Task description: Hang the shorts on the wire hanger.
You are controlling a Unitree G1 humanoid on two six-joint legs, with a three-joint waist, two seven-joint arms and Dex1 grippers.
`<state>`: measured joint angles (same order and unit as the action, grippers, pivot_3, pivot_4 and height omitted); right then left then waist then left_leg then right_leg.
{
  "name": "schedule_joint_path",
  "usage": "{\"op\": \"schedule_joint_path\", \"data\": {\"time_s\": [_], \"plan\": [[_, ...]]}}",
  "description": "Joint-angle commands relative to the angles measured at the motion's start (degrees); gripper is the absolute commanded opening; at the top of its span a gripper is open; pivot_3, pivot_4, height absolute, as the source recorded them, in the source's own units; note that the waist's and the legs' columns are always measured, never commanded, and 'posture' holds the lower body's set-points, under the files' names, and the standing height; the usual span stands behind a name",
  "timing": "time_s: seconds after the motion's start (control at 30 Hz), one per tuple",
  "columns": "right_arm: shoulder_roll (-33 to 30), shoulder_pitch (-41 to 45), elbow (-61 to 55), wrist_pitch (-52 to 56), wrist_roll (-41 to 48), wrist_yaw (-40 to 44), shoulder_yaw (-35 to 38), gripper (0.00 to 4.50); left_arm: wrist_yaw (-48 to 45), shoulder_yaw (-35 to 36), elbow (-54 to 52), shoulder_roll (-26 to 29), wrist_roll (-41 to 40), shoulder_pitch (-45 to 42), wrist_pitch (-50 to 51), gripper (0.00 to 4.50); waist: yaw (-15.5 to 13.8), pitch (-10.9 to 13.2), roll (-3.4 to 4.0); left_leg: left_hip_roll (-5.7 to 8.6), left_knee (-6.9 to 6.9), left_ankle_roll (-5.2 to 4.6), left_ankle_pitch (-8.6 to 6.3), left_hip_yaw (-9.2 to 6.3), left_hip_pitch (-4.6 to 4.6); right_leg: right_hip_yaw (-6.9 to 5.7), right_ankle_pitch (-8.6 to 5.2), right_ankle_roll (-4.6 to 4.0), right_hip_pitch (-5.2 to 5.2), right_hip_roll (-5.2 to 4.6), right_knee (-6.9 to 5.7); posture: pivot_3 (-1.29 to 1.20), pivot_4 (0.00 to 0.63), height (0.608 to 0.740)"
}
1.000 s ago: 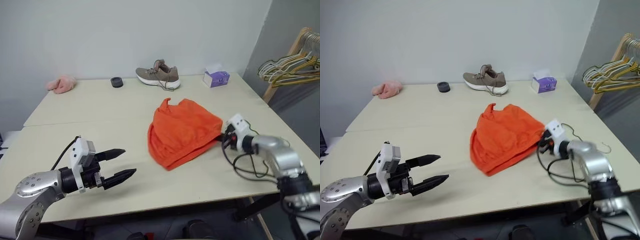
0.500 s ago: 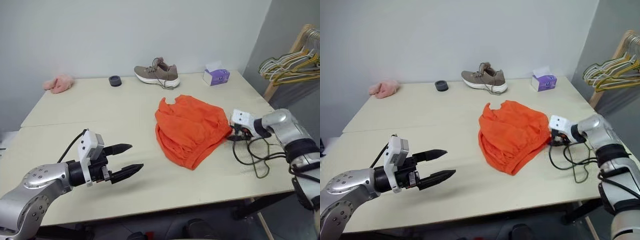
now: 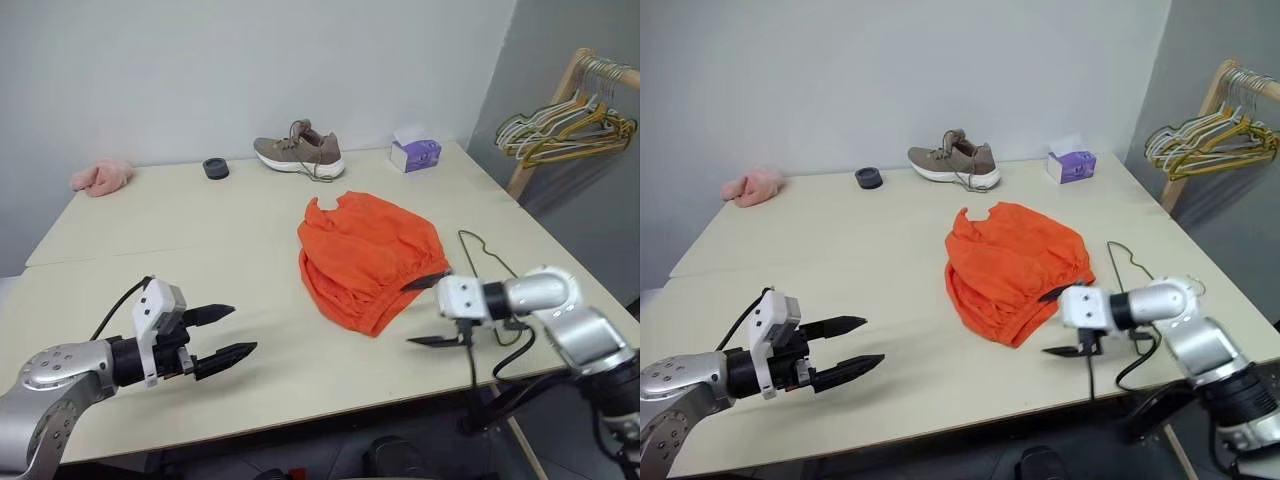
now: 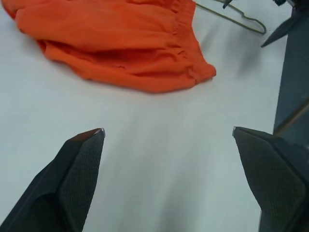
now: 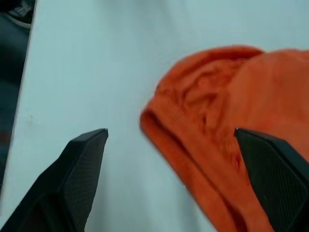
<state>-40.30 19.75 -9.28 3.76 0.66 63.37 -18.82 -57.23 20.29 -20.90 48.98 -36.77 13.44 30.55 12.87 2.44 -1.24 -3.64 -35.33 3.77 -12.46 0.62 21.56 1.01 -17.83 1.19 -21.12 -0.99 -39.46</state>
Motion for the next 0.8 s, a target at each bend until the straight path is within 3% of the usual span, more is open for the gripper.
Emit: {"op": "schedule_joint_path", "data": {"time_s": [0.03,0.33,0.37,0.47,0.8], "plan": [[4.16,1.08,-1.13,1.44,-7.32,-6.42,-3.78,4.46,-0.67,2.25,1.53,0.51,1.28,-1.33,-2.81,4.5,-0.02,0.0,-0.02,0.01,-0.06,0.0,0.0,0.01,0.03,-0.01,0.02,-0.02,0.0,0.0,0.01,-0.21,0.0,0.74],[9.8,2.21,4.1,4.55,-15.24,-9.03,-10.17,4.46,-1.28,0.98,0.69,0.65,1.05,-2.49,-2.13,4.5,-0.22,-0.03,-0.16,0.01,-0.26,0.01,-0.02,-0.02,0.31,-0.01,0.03,-0.01,-0.05,-0.05,0.05,-0.2,0.0,0.74],[10.59,2.57,5.12,5.61,-16.01,-9.57,-10.44,4.3,-1.14,0.69,0.51,0.49,1.16,-2.52,-2.15,4.5,-0.17,-0.03,-0.17,0.0,-0.26,0.01,-0.02,-0.03,0.28,-0.01,0.03,-0.01,-0.04,-0.04,0.03,-0.2,0.0,0.74],[12.79,3.87,7.38,8.44,-17.86,-11.76,-10.28,3.57,-0.76,0.02,0.06,0.13,1.27,-2.68,-2.11,4.5,0.0,-0.06,-0.22,-0.01,-0.27,0.01,-0.02,-0.05,0.2,-0.01,0.04,-0.02,-0.03,-0.01,-0.09,-0.2,0.0,0.74],[10.92,9.15,10.91,3.78,-21.41,-11.82,-10.66,0.02,0.73,-1.86,-1.09,-1.26,2.82,-2.99,-3.72,4.5,-0.24,-0.05,-0.23,0.02,-0.49,0.01,-0.02,-0.1,0.24,0.0,0.04,-0.02,-0.03,-0.03,-0.2,-0.2,0.0,0.74]]}}
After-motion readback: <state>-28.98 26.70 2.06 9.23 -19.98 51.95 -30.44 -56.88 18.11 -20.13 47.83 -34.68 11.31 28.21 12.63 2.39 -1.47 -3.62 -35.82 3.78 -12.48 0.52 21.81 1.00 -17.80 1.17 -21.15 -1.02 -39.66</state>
